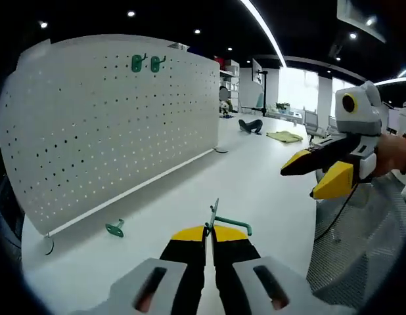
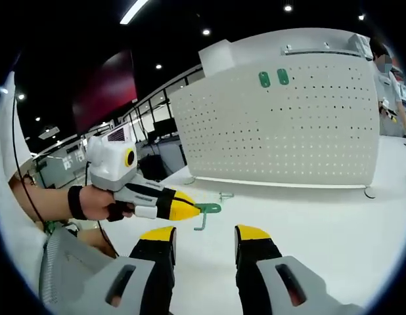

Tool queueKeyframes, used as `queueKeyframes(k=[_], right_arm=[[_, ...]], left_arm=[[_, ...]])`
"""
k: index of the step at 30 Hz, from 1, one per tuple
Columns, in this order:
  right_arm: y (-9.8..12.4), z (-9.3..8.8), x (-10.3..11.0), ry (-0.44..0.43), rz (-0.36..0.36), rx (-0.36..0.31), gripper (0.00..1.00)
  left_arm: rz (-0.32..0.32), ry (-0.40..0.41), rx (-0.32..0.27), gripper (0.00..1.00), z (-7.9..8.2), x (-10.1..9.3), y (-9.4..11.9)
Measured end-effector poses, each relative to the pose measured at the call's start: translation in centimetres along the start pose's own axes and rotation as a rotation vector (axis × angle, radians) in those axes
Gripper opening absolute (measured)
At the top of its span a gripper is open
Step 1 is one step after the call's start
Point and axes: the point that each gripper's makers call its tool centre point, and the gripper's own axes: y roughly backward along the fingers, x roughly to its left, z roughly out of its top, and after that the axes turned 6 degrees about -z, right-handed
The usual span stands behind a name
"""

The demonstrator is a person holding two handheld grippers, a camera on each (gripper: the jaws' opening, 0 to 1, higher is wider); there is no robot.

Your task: Insert the hook assembly into the mounting plate slot until the hook locks in place.

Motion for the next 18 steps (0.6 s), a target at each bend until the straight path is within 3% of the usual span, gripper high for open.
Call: queueKeyframes(k=[18], right_arm=[[-0.2,0.4,0.6,0.022,0.03,-0.004,0.27]], left_arm=[[-0.108,-0.049,0.011,0.03,0.7,-3.1,1.9]])
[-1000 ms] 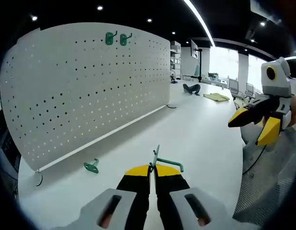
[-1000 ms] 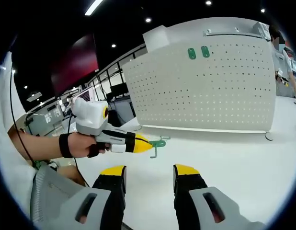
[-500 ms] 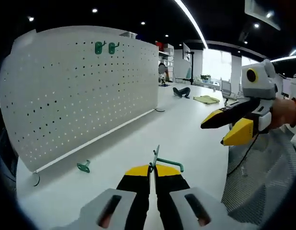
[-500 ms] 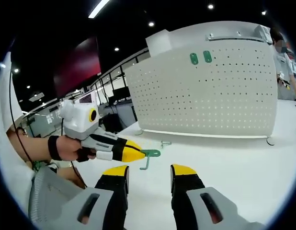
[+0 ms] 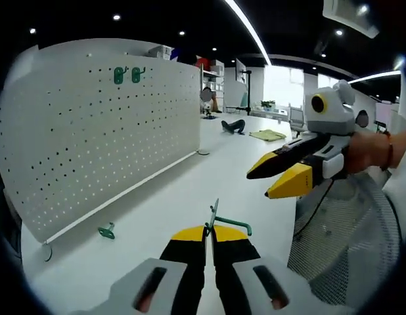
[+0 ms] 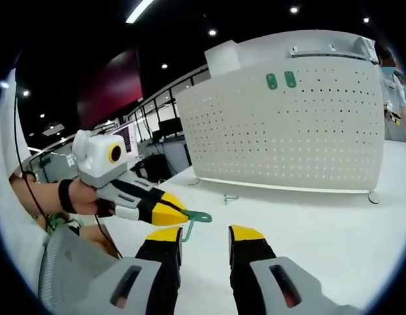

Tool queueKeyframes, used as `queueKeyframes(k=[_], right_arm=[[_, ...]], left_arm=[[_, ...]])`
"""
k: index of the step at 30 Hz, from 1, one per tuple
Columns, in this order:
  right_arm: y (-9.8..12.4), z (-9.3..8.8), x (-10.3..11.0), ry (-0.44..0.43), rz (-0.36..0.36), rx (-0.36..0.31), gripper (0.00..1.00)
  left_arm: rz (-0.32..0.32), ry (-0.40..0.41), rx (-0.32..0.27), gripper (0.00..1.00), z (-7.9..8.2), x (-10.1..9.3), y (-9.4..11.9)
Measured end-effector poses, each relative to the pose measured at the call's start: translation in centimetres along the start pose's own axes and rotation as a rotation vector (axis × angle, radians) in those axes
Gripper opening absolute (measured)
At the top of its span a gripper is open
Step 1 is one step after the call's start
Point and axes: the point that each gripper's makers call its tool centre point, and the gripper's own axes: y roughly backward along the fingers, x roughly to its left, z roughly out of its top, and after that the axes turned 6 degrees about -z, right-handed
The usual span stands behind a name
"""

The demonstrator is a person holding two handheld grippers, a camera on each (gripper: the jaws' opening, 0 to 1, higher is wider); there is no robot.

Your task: Insert the hook assembly into the mounting plate slot until the hook locks in place.

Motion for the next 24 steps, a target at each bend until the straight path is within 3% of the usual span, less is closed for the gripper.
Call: queueKeyframes(k=[11,24], right_arm=[[-0.2,-0.2,0.1,0.071,0.015,0.038,0.26],[-0.3,-2.0,0.6,0.166,0.036,0.112,0.17]], left_arm=[[-0.089,-0.064,0.024,0.03,0.2,-2.4,-0.1],[-0.154,-0.107,0.049,0.03,0.1,-4.2,-0.3]])
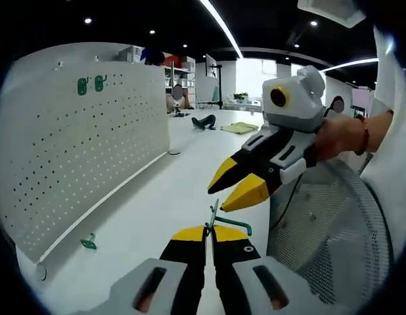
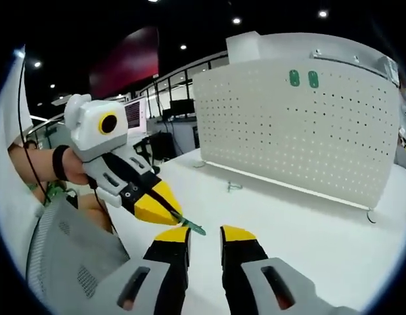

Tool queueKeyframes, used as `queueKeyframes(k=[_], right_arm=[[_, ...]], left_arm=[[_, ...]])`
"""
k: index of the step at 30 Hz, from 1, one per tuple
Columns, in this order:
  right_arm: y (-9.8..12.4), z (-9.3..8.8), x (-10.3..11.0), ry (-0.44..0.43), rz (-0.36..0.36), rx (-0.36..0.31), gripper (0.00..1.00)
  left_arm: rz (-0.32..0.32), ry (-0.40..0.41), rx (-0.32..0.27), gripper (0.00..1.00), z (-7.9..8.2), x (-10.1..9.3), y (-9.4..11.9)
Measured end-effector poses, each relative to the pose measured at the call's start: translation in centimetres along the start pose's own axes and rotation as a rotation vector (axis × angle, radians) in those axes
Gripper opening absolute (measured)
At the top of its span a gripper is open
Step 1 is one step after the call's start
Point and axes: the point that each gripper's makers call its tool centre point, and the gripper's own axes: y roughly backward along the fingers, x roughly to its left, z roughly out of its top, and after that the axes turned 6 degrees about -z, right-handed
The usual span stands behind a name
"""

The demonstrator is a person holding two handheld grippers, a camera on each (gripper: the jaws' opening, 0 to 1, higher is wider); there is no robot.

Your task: Insert the hook assembly into the mounting plate slot until the hook locks in place.

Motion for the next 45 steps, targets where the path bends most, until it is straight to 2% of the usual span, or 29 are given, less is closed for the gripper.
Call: queueKeyframes(k=[5,13,20,26,34,38,43,45], right_arm=[[0.0,-0.6,0.8,0.078,0.022,0.037,0.16],[0.1,-1.5,1.3,0.164,0.034,0.093,0.11],[0.1,-2.5,2.1,0.317,0.076,0.148,0.05],[0.2,-2.7,2.3,0.347,0.077,0.154,0.03],[0.1,-2.6,2.3,0.338,0.07,0.143,0.02],[0.1,-2.7,2.0,0.337,0.05,0.148,0.02],[0.4,-2.3,1.4,0.298,0.026,0.13,0.02],[0.5,-1.9,1.0,0.265,0.005,0.112,0.02]], left_arm=[[-0.033,-0.054,0.043,0.03,-0.3,-0.8,-0.3],[-0.069,-0.072,0.059,0.03,-0.4,-1.6,-0.6],[-0.093,-0.113,0.104,0.03,-0.8,-2.0,-0.8],[-0.094,-0.101,0.105,0.04,-0.9,-1.9,-0.7],[-0.057,-0.028,0.058,0.08,-0.5,-1.0,-0.5],[-0.051,0.08,-0.035,0.08,0.5,-0.7,0.1],[-0.026,0.084,-0.033,0.09,0.4,-0.3,0.6],[-0.033,0.114,-0.059,0.1,0.7,-0.4,0.7]])
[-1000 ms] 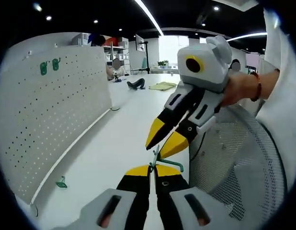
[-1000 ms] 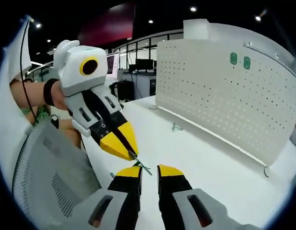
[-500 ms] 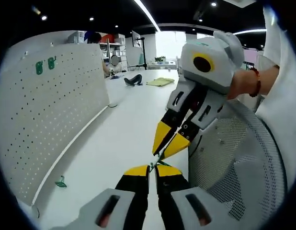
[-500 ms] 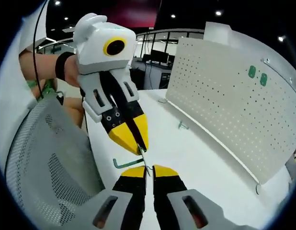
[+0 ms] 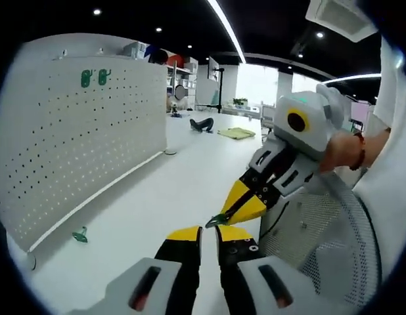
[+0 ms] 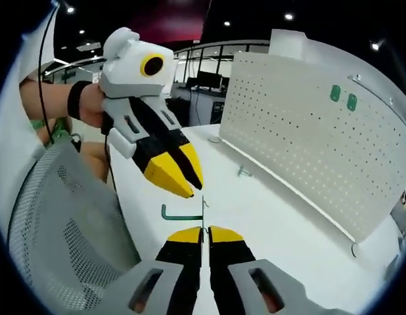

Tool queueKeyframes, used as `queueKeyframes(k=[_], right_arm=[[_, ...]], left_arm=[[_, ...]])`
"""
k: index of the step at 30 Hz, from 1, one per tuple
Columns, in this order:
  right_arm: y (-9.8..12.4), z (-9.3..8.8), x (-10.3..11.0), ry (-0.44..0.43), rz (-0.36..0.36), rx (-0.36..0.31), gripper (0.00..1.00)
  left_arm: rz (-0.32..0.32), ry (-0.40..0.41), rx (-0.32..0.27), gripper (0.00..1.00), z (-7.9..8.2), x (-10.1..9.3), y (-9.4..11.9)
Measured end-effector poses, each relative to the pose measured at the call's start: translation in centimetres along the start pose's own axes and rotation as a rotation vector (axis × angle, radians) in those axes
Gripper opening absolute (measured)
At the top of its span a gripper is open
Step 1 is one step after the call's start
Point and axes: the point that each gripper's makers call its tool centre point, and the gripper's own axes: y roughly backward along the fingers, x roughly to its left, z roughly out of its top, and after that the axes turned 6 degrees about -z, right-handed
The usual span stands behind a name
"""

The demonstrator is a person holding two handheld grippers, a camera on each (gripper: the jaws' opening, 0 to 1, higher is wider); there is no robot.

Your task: Insert the hook assembly into the mounting plate slot until the hook locks in place.

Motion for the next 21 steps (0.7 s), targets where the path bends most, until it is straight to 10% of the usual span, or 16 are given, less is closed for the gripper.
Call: queueKeyframes(k=[21], right_arm=[[0.9,2.2,-2.1,-0.21,-0.1,-0.139,0.02]], left_arm=[[-0.018,0.143,-0.12,0.11,1.2,-1.4,-0.6]])
